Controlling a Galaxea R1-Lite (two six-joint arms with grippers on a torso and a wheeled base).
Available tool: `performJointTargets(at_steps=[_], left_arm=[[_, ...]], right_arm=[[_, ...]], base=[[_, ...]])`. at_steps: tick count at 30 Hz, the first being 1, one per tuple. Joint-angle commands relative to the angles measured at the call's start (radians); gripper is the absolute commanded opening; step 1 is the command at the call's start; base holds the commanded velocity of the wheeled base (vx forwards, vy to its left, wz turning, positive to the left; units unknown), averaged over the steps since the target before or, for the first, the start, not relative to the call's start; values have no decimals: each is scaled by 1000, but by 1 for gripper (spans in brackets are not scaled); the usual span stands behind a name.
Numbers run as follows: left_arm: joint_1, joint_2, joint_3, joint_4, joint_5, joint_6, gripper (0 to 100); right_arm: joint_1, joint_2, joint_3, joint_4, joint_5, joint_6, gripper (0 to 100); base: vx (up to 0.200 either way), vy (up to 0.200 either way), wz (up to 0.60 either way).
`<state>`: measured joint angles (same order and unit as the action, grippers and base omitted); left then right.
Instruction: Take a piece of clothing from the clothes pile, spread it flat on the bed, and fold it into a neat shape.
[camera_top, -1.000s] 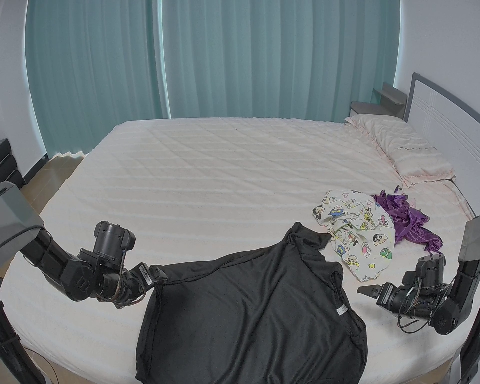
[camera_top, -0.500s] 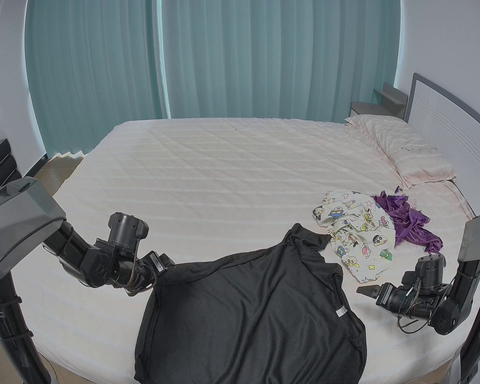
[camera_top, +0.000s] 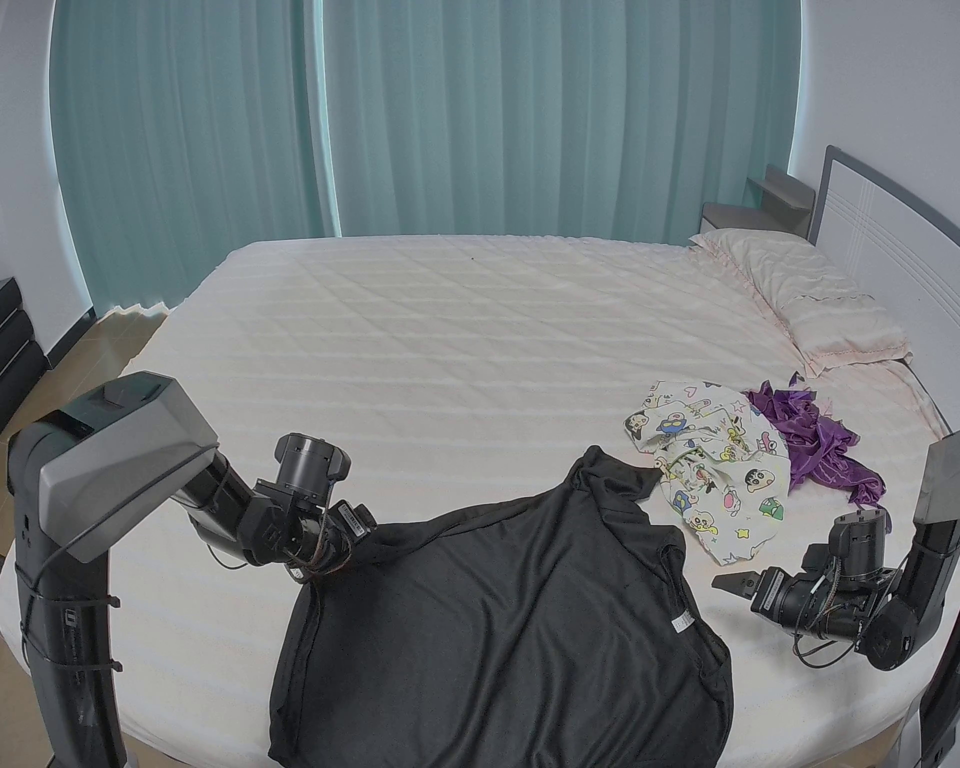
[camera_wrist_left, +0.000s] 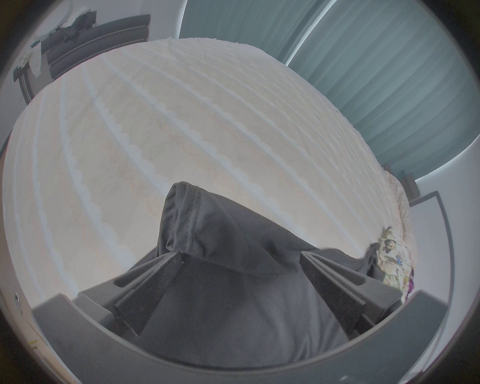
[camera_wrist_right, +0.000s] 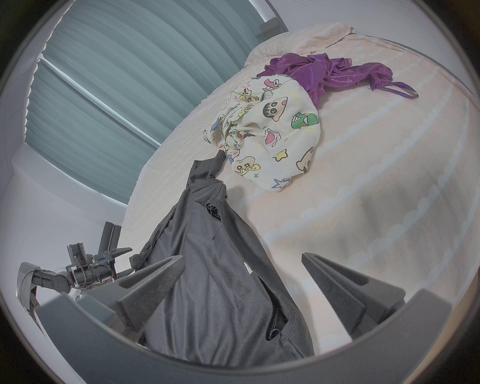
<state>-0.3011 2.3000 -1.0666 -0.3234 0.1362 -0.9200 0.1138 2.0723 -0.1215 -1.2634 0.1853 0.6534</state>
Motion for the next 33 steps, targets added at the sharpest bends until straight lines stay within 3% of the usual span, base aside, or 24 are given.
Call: performJointTargets(at_steps=[1,5,6,14,23,28,33], left_arm=[[-13,84,-47,-2,31,0,100],[-13,116,-104,-3,71,-2,100],[-13,122,-118,-2,71,-2,0],[17,137,-207,6,163,-19,0],[94,154,-348,6,155,-14,0],[119,228,-431,4,155,61,0],[129,268,-504,9,155,70,0]], right_arm=[[0,3,-1,-1,0,0,100],[0,3,-1,-7,0,0,100],[0,3,0,-10,0,2,100],[-3,18,-1,-13,0,0,100],[-3,41,-1,-31,0,0,100],[-3,46,-1,-33,0,-1,100],[-3,48,2,-59,0,0,100]], base=[[0,0,0],[0,0,0],[0,0,0],[0,0,0],[0,0,0],[0,0,0],[0,0,0]])
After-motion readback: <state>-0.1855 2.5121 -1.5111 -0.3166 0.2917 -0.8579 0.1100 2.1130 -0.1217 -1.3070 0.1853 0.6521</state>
